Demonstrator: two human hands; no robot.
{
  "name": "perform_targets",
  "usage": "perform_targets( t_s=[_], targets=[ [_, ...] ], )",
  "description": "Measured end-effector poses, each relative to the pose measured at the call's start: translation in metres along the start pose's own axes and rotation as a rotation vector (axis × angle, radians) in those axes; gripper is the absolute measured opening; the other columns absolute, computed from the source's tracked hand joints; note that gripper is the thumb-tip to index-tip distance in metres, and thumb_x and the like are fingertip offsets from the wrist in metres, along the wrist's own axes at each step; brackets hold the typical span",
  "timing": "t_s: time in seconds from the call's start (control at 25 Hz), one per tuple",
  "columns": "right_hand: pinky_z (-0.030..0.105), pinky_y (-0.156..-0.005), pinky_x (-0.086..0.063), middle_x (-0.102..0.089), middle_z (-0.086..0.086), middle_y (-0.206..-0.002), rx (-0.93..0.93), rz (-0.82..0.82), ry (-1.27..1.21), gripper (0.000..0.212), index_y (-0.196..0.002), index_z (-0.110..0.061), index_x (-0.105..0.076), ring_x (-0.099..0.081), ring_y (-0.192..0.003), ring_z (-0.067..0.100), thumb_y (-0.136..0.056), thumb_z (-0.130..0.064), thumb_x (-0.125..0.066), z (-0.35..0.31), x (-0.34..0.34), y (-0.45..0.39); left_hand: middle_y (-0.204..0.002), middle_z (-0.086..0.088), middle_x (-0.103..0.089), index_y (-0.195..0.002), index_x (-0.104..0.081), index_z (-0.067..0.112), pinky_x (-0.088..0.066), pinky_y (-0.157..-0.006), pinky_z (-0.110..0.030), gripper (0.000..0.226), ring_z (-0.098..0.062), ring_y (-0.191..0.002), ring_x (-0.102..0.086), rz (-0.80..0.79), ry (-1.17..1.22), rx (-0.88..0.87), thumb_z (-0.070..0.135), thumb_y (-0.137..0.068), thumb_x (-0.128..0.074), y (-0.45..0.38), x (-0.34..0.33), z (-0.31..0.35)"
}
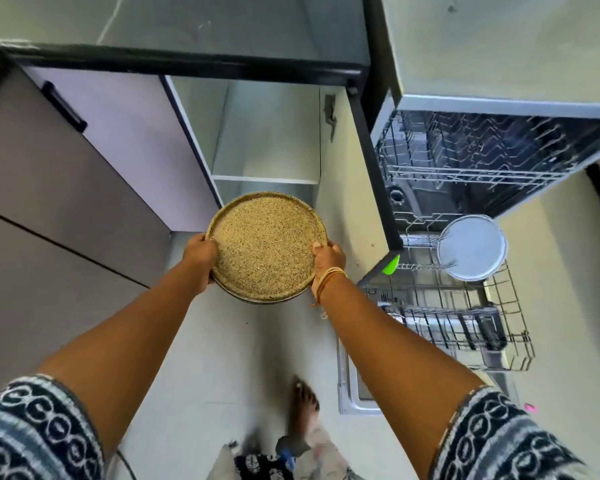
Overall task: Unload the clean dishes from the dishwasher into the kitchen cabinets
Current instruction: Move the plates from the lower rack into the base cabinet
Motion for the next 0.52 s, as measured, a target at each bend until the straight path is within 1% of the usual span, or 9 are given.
perform_targets(
  t_s=[0.08,0.16,0.24,0.32,0.36,0.4,0.48,0.52],
  targets=[
    [0.027,-0.06,-0.044,-0.056,0.013,-0.091,0.005,0.029,-0.045,0.027,-0.115,0.01,-0.058,-0.052,-0.074,0.02,-0.09,0.006,-0.048,-0.013,-0.023,-0.019,-0.12,-0.015,-0.058,-0.128,-0.051,0.014,-0.049,-0.059,-0.035,0.041,-0.028,-0.086,-0.056,-0.012,-0.019,0.017,0.004,-0.095,-0.029,-0.023,-0.002,0.017],
    [0.024,-0.056,-0.04,-0.056,0.012,-0.089,-0.001,0.047,-0.063,0.028,-0.116,0.008,-0.059,-0.05,-0.065,0.018,-0.09,0.006,-0.048,-0.022,-0.048,-0.039,-0.124,-0.015,-0.057,-0.131,-0.048,0.017,-0.05,-0.058,-0.036,0.046,-0.031,-0.093,-0.057,-0.049,-0.029,0.01,0.0,-0.093,-0.028,-0.049,-0.009,0.034],
    [0.021,-0.052,-0.04,-0.057,0.01,-0.081,0.007,0.087,-0.065,0.029,-0.116,0.008,-0.06,-0.048,-0.06,0.016,-0.089,0.006,-0.047,-0.031,-0.068,-0.059,-0.126,-0.012,-0.057,-0.137,-0.043,0.021,-0.051,-0.054,-0.035,0.049,-0.031,-0.094,-0.059,-0.09,-0.005,0.003,0.001,-0.093,-0.033,-0.073,-0.016,0.053],
    [0.016,-0.042,-0.037,-0.054,0.01,-0.074,0.022,0.106,-0.073,0.03,-0.116,0.01,-0.059,-0.043,-0.056,0.013,-0.09,0.007,-0.045,-0.041,-0.087,-0.085,-0.128,-0.011,-0.055,-0.141,-0.038,0.021,-0.051,-0.052,-0.035,0.054,-0.033,-0.1,-0.06,-0.129,-0.007,-0.035,-0.002,-0.093,-0.039,-0.104,-0.027,0.074],
    [0.015,-0.042,-0.037,-0.056,0.01,-0.079,0.034,0.095,-0.075,0.031,-0.119,0.01,-0.058,-0.043,-0.056,0.013,-0.091,0.007,-0.044,-0.045,-0.098,-0.099,-0.129,-0.011,-0.054,-0.142,-0.037,0.021,-0.052,-0.053,-0.037,0.055,-0.034,-0.101,-0.06,-0.14,-0.008,-0.052,-0.003,-0.092,-0.041,-0.119,-0.032,0.083],
    [0.016,-0.046,-0.039,-0.058,0.011,-0.09,0.046,0.064,-0.056,0.032,-0.123,0.008,-0.056,-0.045,-0.059,0.013,-0.093,0.005,-0.043,-0.05,-0.112,-0.115,-0.129,-0.012,-0.054,-0.141,-0.038,0.021,-0.053,-0.054,-0.039,0.053,-0.036,-0.1,-0.061,-0.144,0.003,-0.07,-0.004,-0.093,-0.041,-0.139,-0.035,0.091],
    [0.021,-0.054,-0.041,-0.06,0.012,-0.112,0.053,0.035,-0.031,0.034,-0.127,0.006,-0.053,-0.055,-0.074,0.02,-0.097,-0.002,-0.042,-0.05,-0.141,-0.154,-0.13,-0.013,-0.054,-0.139,-0.041,0.019,-0.056,-0.056,-0.04,0.053,-0.037,-0.096,-0.062,-0.17,0.019,-0.126,-0.006,-0.093,-0.043,-0.184,-0.048,0.105],
    [0.023,-0.057,-0.042,-0.061,0.014,-0.116,0.05,0.062,-0.053,0.033,-0.125,0.004,-0.056,-0.058,-0.083,0.025,-0.097,-0.004,-0.042,-0.049,-0.149,-0.176,-0.134,-0.014,-0.053,-0.14,-0.04,0.019,-0.057,-0.057,-0.04,0.058,-0.038,-0.101,-0.062,-0.206,0.015,-0.159,-0.009,-0.09,-0.045,-0.205,-0.059,0.114]
  ],
)
Point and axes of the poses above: each hand's wrist, its own y-axis away from the middle knuckle, its own x-axis out of the back of the hand, z = x × y, the point moved 10 cm from there along -y, towards the middle knuckle
